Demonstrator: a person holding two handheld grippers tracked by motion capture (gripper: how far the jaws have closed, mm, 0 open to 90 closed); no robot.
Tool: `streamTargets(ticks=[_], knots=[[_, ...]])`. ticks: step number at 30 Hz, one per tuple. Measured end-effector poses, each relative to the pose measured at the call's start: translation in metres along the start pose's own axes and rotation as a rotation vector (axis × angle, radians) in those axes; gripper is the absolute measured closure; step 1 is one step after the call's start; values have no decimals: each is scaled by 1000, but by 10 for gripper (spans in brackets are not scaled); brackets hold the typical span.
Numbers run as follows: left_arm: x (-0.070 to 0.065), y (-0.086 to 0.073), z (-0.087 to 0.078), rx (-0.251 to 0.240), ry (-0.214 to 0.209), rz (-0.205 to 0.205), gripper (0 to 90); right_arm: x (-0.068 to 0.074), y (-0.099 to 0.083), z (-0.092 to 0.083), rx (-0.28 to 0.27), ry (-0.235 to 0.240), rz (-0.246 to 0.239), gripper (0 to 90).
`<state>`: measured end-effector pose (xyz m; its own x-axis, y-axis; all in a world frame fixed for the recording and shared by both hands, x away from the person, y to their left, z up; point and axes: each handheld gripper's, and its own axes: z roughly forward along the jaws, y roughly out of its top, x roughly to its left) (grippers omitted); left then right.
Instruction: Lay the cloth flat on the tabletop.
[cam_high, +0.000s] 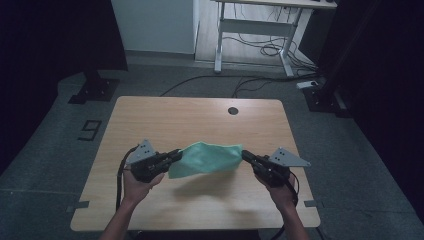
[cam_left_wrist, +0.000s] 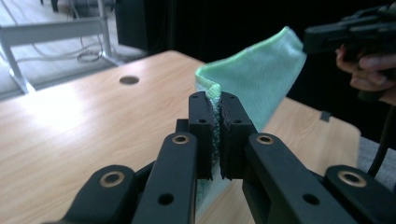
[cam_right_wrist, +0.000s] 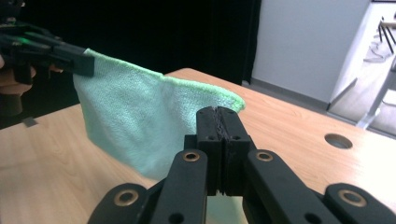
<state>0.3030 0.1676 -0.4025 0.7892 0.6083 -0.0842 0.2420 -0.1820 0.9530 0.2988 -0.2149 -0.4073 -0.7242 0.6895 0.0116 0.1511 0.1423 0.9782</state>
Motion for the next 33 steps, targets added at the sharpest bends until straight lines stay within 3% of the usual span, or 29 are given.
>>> streamTargets(ticks=[3,5,7,8,10,11,12,14,16,24,33], knots=[[5,6,0,0,19,11,847,3,6,-3,-15,-2,-21,882],[20,8,11,16,27,-25,846,-4,9,5,1,-24,-26,882],[44,4,31,56,57,-79,845,-22,7,24,38,-66,-14,881],[58,0,44,76,54,-127,843,-36,3,38,64,-80,6,881],[82,-12,72,156,130,-150,813,-65,-11,71,137,-123,57,868],[93,-20,85,197,145,-184,762,-79,-21,88,175,-142,100,818],[100,-28,95,238,170,-201,655,-91,-32,102,211,-160,146,693],[104,-39,104,264,202,-197,536,-103,-48,118,266,-197,219,635],[102,-48,106,275,209,-178,504,-101,-59,120,258,-200,247,603],[89,-59,116,323,176,-149,516,-82,-73,101,271,-165,222,603],[76,-72,128,390,152,-131,495,-56,-86,88,319,-86,188,597]])
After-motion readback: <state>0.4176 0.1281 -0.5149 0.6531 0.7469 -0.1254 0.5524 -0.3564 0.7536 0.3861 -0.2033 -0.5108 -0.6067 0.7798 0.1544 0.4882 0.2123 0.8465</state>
